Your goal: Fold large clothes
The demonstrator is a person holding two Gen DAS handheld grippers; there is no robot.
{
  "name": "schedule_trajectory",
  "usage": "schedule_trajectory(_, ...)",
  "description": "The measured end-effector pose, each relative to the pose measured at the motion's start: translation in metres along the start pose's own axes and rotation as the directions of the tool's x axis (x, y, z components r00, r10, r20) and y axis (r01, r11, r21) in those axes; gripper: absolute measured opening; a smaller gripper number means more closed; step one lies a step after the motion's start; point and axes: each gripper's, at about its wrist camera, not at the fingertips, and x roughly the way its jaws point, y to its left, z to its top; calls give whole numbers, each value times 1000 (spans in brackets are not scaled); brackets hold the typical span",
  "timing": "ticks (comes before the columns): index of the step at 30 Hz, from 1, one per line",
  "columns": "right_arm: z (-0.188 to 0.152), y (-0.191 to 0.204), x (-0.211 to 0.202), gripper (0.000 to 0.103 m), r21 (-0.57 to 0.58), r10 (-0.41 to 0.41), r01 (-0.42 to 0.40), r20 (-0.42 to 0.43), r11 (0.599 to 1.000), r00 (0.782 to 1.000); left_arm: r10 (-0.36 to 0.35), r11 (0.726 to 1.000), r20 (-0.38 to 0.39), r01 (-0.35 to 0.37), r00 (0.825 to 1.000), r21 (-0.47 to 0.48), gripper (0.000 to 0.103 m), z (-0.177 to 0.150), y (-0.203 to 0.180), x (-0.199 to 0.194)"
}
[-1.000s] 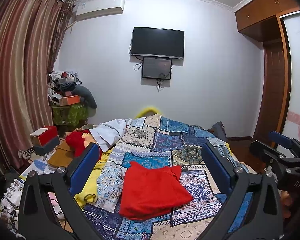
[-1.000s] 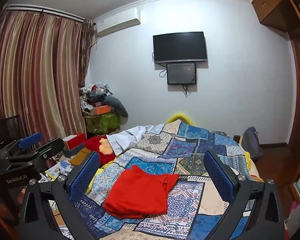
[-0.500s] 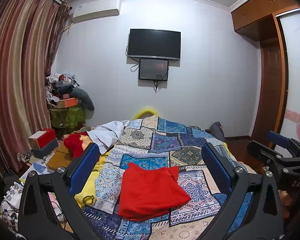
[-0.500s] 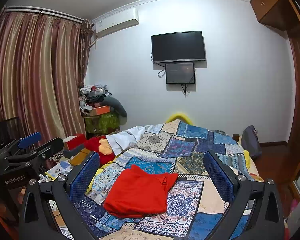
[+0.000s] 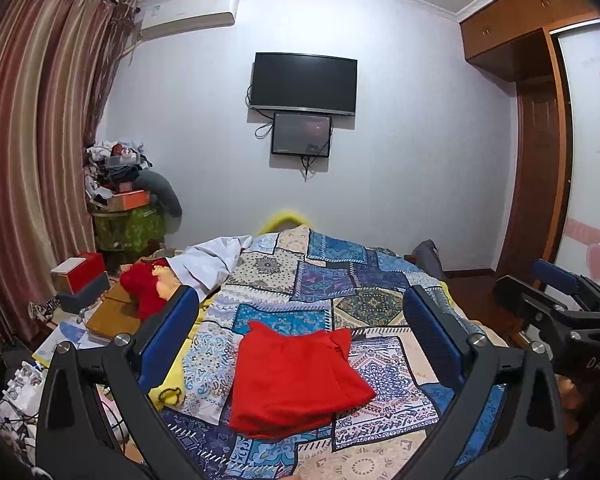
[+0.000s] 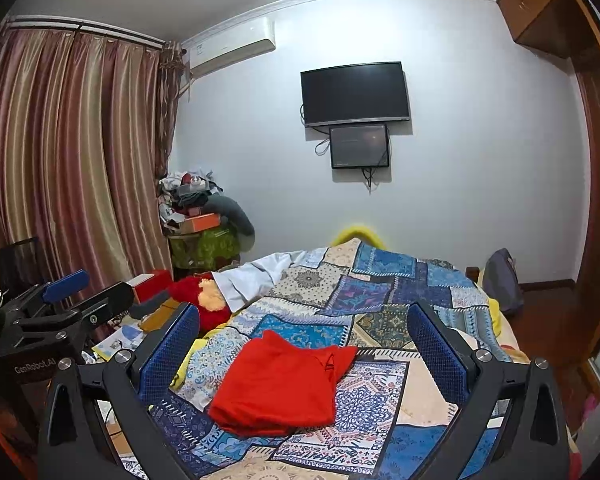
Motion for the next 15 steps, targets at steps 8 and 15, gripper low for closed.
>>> schedule_trajectory(8,0,6,-1,103,13,-7,7,4,1000,1000,-6,1000,3,6,1000,-3,103,1,-2,-2)
schedule_trajectory(15,-1,13,0,103,20,-8,8,1,1000,1000,-10,1000,9,10,1000,9,103,1,-8,-3)
